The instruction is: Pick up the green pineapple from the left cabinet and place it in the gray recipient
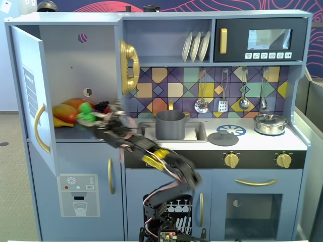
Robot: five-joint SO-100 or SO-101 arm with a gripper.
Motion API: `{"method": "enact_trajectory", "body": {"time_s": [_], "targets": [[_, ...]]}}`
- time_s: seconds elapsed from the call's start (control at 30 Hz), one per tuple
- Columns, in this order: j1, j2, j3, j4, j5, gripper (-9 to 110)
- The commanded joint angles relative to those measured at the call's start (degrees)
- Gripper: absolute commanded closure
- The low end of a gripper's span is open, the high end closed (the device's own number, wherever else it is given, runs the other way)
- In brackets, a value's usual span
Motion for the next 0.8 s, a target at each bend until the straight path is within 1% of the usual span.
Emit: {"method": "enact_trajectory", "body": {"time_s": [0.0,0.17,0.27,0.37,0.47,0.63,0.77], "targets": [[8.26,14.59,2.46,2.11,0.62,102],[23.82,15.12,-2.37,5.19,2.9,102],[35.33,11.16,-6.94,5.71,6.86,102],[42.98,5.71,-11.87,7.03,8.44,102],[47.37,-1.85,-17.4,8.44,8.17,102],[51.68,-17.23,-29.0,11.34,7.38,102],[55.2,-27.42,-37.97,18.19,7.12,102]]}}
